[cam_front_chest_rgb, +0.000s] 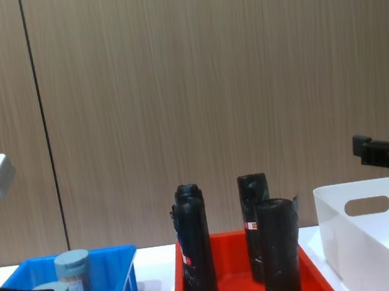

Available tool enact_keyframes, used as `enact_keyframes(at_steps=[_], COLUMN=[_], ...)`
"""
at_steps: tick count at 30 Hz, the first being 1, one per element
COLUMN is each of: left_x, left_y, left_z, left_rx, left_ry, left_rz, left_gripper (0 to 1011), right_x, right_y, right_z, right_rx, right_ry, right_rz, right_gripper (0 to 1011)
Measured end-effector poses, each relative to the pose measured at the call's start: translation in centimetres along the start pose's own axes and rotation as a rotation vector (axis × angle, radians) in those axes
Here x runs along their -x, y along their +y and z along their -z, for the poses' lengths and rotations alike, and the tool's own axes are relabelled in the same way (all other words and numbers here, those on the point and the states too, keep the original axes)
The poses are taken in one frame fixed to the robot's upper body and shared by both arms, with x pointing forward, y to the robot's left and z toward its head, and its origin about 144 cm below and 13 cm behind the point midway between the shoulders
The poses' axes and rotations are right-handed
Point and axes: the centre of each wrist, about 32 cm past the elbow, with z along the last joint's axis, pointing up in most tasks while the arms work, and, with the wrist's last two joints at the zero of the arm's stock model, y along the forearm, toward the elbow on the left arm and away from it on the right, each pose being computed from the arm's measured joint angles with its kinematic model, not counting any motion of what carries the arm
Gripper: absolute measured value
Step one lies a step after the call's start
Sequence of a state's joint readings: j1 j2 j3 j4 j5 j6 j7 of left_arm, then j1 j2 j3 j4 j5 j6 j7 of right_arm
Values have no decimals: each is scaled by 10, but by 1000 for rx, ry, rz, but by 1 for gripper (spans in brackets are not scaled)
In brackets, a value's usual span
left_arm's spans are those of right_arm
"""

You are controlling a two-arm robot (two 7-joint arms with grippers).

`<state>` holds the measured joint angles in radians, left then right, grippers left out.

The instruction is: Pick the cotton swabs from the blue box and place them into the white box.

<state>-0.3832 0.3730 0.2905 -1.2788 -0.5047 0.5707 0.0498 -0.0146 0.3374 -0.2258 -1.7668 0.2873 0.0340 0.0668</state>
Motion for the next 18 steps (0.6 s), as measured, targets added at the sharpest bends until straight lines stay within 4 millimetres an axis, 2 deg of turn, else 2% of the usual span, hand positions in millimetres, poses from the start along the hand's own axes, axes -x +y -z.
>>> enact_keyframes(at_steps=[2,10,18], left_x=[0,0,0], left_y=[0,-2,-3], left_z=[0,2,3], left_rx=[-2,-1,15], left_ry=[-1,-6,-12], left_rz=[-2,-12,-18], left_gripper=[926,681,651], right_x=[0,0,0], right_y=[0,0,0], right_z=[0,0,0], right_rx=[0,0,0], right_ry=[0,0,0], right_rz=[0,0,0], right_gripper=[1002,1002,1002])
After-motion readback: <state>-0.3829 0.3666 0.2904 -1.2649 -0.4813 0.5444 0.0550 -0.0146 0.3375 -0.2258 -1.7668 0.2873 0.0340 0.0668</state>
